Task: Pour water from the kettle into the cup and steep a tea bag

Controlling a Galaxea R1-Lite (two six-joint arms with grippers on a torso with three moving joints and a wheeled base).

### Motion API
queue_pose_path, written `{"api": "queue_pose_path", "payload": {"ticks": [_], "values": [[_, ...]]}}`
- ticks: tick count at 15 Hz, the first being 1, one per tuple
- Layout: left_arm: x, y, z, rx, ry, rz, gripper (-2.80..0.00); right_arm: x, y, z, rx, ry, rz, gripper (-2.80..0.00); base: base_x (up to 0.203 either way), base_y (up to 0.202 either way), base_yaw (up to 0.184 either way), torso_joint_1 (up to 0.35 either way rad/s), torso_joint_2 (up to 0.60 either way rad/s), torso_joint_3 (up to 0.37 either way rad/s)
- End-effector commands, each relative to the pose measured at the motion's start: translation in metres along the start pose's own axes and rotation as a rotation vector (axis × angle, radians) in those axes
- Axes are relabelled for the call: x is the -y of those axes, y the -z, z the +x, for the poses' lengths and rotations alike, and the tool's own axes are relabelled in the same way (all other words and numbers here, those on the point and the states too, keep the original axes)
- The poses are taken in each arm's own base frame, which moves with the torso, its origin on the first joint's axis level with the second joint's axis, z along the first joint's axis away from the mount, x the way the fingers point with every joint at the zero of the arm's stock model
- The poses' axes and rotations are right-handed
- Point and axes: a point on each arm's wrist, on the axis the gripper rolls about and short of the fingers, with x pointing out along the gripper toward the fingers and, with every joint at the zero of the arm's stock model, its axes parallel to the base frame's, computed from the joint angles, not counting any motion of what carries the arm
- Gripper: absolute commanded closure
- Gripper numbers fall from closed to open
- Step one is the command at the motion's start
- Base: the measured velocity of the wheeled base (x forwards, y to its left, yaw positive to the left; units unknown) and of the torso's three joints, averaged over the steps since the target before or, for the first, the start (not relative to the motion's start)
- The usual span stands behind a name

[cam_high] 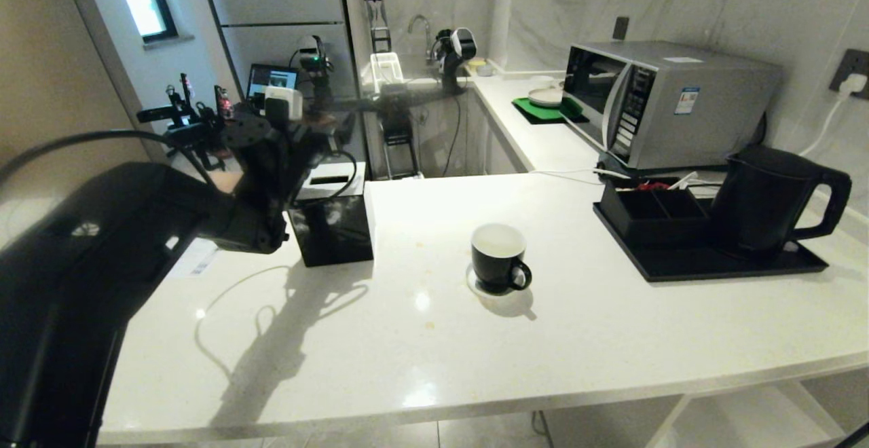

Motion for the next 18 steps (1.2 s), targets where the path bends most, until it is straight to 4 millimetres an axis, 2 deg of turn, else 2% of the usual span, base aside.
{"api": "queue_pose_path", "payload": {"ticks": [1, 5, 6, 14, 18], "values": [[0.0, -0.001, 0.0, 0.008, 0.0, 0.001, -2.8, 0.0, 0.0, 0.0, -0.002, -0.001, -0.001, 0.0, 0.0, 0.0, 0.0, 0.0, 0.0, 0.0], [0.0, 0.0, -0.004, -0.003, 0.002, 0.0, -2.8, 0.0, 0.0, 0.0, -0.001, -0.001, -0.001, 0.0, 0.0, 0.0, 0.0, 0.0, 0.0, 0.0], [0.0, 0.001, -0.006, -0.005, 0.002, 0.0, 0.0, 0.0, 0.0, 0.0, -0.001, -0.001, -0.001, 0.0, 0.0, 0.0, 0.0, 0.0, 0.0, 0.0], [-0.004, -0.011, -0.006, 0.017, -0.007, 0.004, 0.0, 0.0, 0.0, 0.0, -0.002, -0.001, -0.001, 0.0, 0.0, 0.0, 0.0, 0.0, 0.0, 0.0], [-0.01, -0.029, -0.006, 0.051, -0.02, 0.01, 0.0, 0.0, 0.0, 0.0, -0.002, -0.001, -0.001, 0.0, 0.0, 0.0, 0.0, 0.0, 0.0, 0.0]]}}
